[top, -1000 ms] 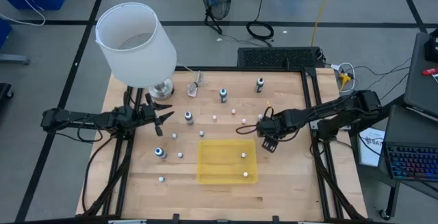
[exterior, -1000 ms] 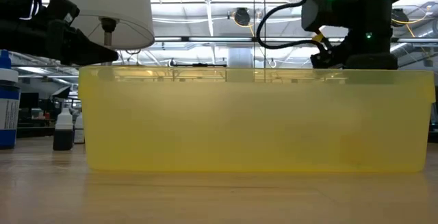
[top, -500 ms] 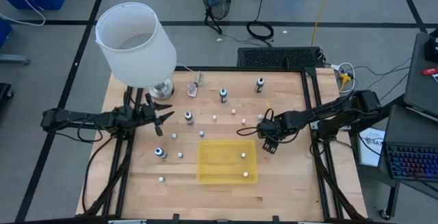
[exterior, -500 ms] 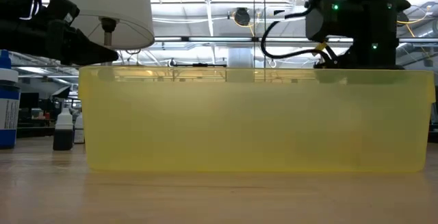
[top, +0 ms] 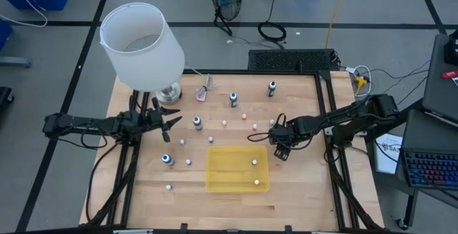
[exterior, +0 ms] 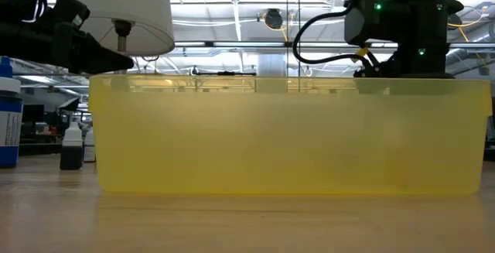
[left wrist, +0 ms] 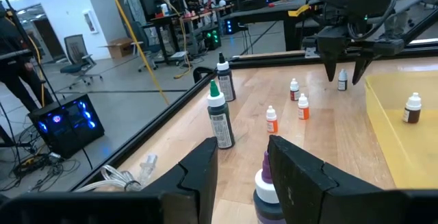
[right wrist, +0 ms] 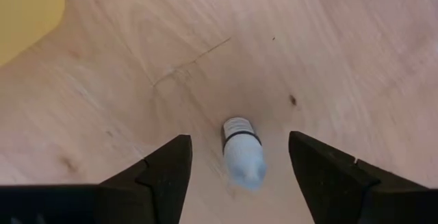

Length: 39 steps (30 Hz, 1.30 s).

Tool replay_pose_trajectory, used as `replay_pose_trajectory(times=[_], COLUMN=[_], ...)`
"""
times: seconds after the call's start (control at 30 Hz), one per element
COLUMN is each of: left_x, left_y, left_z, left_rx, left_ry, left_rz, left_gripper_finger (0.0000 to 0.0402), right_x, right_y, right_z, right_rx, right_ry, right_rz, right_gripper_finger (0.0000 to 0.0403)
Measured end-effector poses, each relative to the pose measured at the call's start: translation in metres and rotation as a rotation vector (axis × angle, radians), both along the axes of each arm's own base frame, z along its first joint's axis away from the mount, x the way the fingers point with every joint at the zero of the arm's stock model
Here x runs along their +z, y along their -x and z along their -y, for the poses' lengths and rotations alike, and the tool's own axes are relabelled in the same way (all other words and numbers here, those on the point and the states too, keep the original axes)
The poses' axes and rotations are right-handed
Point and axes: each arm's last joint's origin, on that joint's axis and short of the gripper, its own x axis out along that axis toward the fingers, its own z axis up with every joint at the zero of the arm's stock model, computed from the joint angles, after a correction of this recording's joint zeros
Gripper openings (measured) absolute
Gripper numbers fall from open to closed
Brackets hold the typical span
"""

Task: Pick & Place food coloring
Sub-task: Put the small green food coloring bottle into the yellow container

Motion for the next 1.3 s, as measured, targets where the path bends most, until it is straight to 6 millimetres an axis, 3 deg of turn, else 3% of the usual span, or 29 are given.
replay_pose_trajectory(times=[0.17,0.6,0.77,0.87,1.13,1.3], left_x=[0.0000,0.0001,0.0000,0.0000,0.0000,0.0001], left_y=[0.0000,0.0000,0.0000,0.0000,0.0000,0.0000], left_z=[0.0000,0.0000,0.0000,0.0000,0.0000,0.0000], left_rx=[0.000,0.000,0.000,0.000,0.000,0.000], left_ry=[0.000,0.000,0.000,0.000,0.000,0.000], left_rz=[0.000,0.000,0.000,0.000,0.000,0.000], left_gripper_finger=[0.0131,0.0131,0.0132,0.0131,0.0131,0.0132], right_x=[0.0000,0.0000,0.0004,0.0004,0.0003,0.0003], right_y=[-0.0001,-0.0005,-0.0008,-0.0008,-0.0007,-0.0006], right_z=[0.0015,0.0077,0.0076,0.0076,0.0075,0.0075], right_rx=[-0.007,-0.033,-0.012,-0.012,-0.033,-0.034], right_ry=[0.002,0.001,0.003,0.003,-0.003,-0.003], right_rz=[0.000,0.000,0.001,0.002,0.001,0.000], right_gripper_finger=[0.0208,0.0082,0.0052,0.0060,0.0150,0.0176])
